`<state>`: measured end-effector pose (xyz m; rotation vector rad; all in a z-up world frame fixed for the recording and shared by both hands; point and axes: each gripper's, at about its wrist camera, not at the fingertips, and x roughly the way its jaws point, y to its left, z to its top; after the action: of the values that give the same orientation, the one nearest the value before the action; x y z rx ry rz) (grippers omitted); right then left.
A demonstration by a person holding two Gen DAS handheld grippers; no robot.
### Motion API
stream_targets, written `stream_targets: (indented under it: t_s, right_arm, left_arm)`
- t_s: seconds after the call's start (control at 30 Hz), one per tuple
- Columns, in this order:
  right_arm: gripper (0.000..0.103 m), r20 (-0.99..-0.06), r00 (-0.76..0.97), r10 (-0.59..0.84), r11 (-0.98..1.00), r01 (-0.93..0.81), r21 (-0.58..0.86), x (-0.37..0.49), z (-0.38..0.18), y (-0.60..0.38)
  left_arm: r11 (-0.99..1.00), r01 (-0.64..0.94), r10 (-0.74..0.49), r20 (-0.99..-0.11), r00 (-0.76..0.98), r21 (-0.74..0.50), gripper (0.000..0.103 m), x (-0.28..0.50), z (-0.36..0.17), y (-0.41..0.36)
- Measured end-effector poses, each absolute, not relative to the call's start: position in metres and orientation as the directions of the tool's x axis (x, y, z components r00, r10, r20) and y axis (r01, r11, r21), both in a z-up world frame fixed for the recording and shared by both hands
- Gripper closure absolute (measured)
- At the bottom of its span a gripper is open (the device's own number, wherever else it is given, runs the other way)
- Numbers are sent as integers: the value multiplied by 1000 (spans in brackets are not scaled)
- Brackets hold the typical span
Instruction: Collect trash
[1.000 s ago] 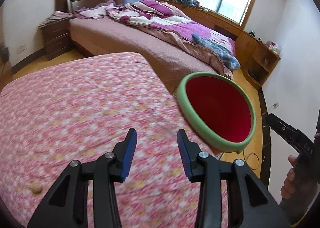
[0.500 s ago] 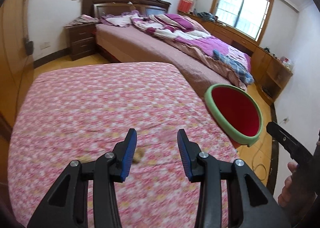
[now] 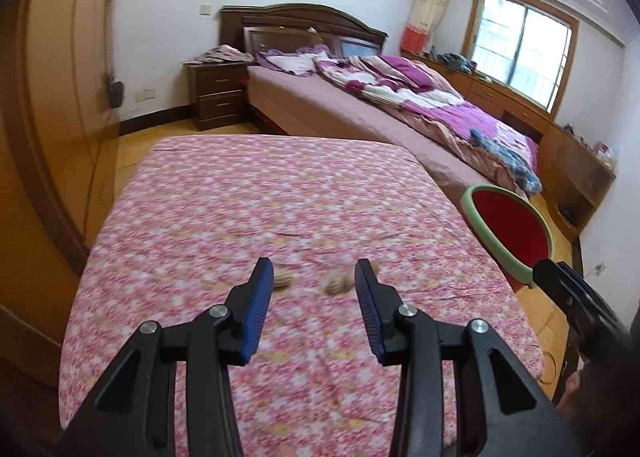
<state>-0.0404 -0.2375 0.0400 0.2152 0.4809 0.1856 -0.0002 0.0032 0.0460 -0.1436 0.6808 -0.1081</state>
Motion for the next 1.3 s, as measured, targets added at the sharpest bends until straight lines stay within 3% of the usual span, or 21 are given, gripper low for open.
stream_targets:
  t_s: [0.43,1.3]
  right_arm:
    - [12,-387,898,210,973,-152,176,-78,28,-214]
    - [9,-399,892,211,971,-143,193,-80,24,-219]
  left_arm:
    - [995,-44,-19,-578,816,-94,61,-40,38,16]
    - [997,-53,10,-533,846,-65,56,-54,48,15]
